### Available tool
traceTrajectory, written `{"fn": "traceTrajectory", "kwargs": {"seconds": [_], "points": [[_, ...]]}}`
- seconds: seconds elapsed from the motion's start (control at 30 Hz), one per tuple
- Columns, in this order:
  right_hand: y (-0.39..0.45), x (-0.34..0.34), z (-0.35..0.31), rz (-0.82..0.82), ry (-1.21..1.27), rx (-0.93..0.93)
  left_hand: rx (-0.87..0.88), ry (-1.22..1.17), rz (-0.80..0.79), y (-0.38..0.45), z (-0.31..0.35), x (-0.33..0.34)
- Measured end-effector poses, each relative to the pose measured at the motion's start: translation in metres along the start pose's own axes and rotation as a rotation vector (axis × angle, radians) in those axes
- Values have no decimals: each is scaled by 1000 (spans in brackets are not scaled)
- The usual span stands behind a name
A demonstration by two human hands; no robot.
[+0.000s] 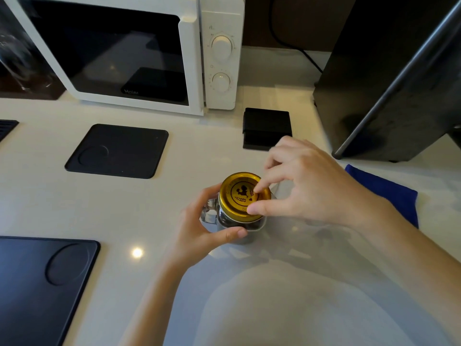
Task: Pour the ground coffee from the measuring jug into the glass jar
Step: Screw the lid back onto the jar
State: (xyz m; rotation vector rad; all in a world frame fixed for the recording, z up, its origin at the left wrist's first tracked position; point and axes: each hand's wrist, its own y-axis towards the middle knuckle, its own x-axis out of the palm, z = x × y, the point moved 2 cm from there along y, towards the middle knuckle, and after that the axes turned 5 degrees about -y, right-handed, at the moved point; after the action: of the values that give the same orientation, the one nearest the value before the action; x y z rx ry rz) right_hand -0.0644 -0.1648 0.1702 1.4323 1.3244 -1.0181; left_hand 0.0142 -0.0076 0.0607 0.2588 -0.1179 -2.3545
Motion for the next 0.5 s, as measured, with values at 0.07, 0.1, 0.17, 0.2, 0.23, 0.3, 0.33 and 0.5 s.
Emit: {"fn": "traceTrajectory", "kwargs": {"seconds": [0.07,0.1,0.17,0.2,0.23,0.3,0.33,0.5], "points": [[3,3,-4,-84,16,-46,-3,-3,8,0,0,0],[3,7,-5,-154,39,-72,-1,-8,12,0,0,0],[4,12,-6,-236,67,-106,5,-12,14,-1,-1,0],[4,14,-6,-239,56,-105,7,-9,12,-1,0,0],[4,14,-5,-224,29,-90,10,-8,9,-1,0,0],[2,9,-1,-172,-48,-57,10,-7,2,-1,0,0],[2,6,0,-143,-70,-44,6,-6,-3,-1,0,0],[6,4,-2,-139,-21,-95,-6,-8,-5,0,-1,0]]}}
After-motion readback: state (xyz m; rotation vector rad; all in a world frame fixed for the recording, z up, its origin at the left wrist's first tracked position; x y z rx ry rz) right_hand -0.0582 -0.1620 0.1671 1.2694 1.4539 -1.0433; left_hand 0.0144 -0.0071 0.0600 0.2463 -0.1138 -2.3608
